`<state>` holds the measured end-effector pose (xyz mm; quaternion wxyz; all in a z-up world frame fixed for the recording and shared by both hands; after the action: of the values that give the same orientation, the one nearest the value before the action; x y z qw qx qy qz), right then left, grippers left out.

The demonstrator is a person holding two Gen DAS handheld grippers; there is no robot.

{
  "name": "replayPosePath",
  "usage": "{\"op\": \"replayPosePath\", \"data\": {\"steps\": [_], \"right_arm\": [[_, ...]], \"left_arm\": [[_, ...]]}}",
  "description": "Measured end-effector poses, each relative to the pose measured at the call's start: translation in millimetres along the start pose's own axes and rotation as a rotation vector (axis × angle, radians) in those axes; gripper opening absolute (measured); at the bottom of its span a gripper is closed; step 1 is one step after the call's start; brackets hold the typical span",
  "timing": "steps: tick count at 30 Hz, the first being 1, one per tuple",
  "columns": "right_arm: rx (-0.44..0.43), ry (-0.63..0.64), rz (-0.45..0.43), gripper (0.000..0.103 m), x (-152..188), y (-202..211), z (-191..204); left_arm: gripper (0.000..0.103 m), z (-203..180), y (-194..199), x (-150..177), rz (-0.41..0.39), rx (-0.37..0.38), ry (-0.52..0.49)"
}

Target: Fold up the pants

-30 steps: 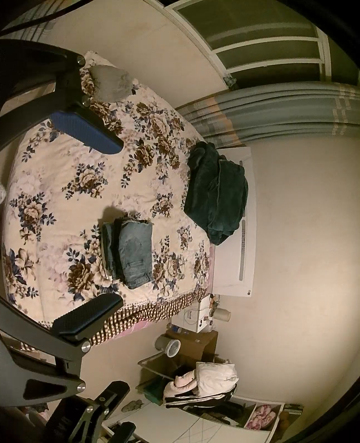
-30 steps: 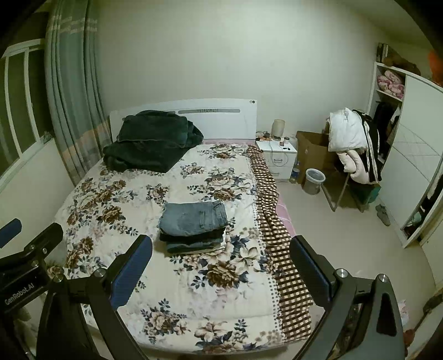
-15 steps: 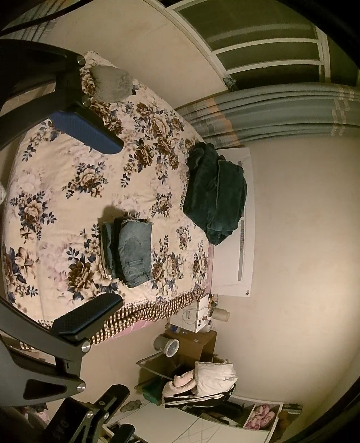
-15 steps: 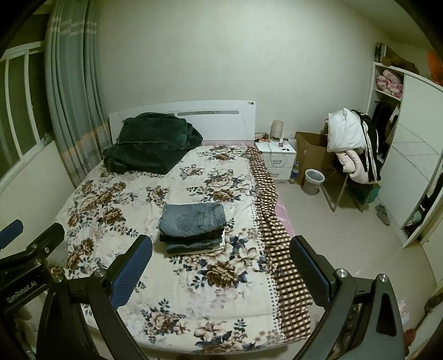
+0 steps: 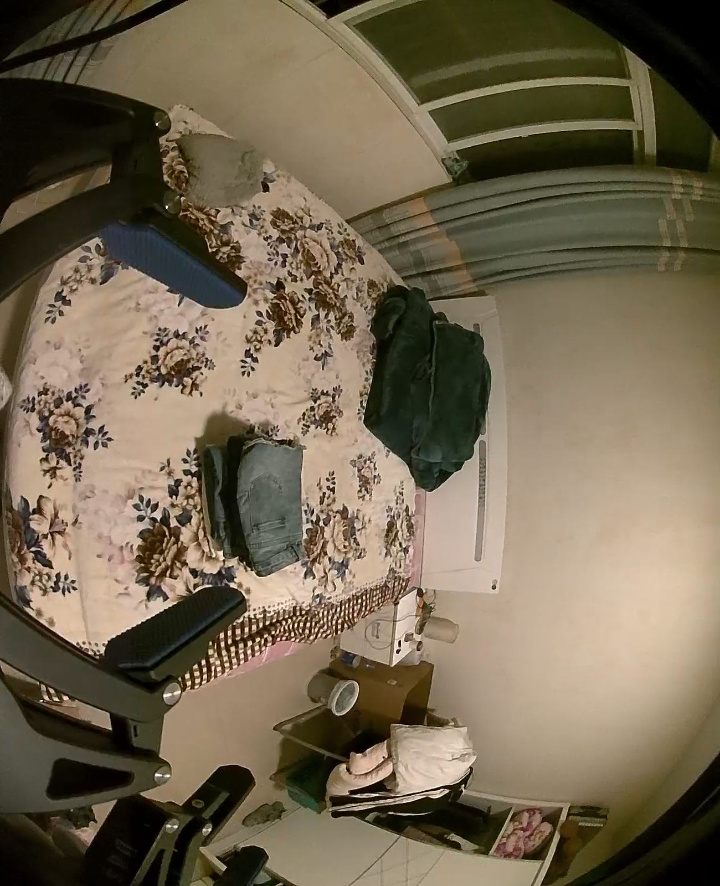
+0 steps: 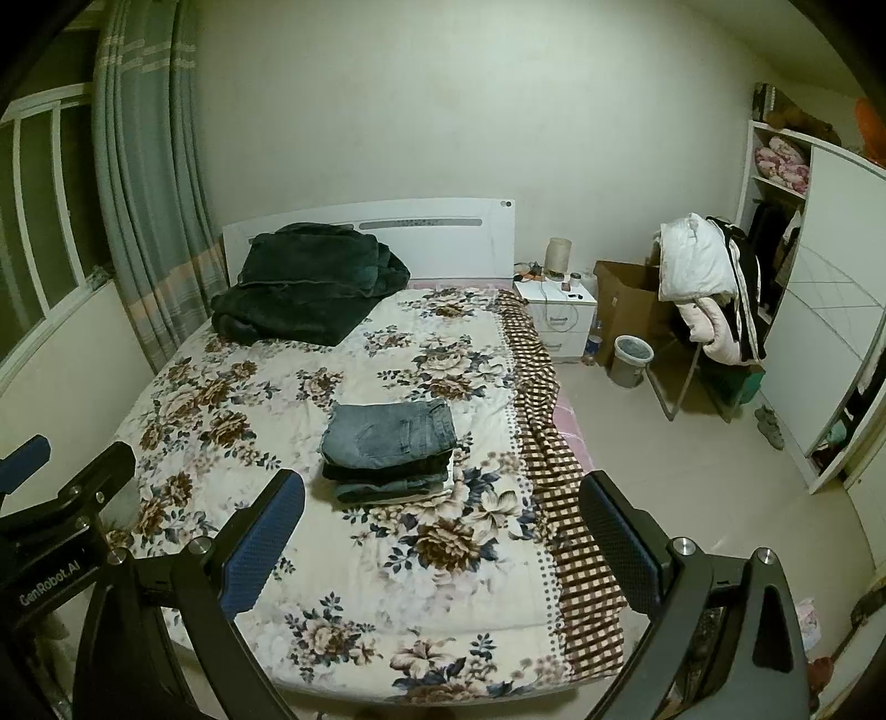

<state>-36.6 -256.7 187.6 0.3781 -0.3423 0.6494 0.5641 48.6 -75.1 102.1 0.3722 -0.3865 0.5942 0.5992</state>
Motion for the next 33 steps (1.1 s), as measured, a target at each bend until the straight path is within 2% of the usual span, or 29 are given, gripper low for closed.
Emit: {"op": "replayPosePath", "data": {"steps": [33], "right_arm": [[-0.003, -0.005, 0.021, 0.101, 16, 5, 5]], "left_arm": [[0.103, 9, 10, 12, 0.029, -0.005, 0.004]]}}
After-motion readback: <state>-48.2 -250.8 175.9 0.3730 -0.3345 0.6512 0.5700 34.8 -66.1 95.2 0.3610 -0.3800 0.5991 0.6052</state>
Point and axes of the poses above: each gripper's, at about its wrist camera, not at the fingertips, and y roughly against the way its jaws point, z to its left, x to its underside, the point moved 1 cm from there along -y, roughly the way its jaws point, and after that the axes turned 13 degrees about -z, right-handed, at the moved point
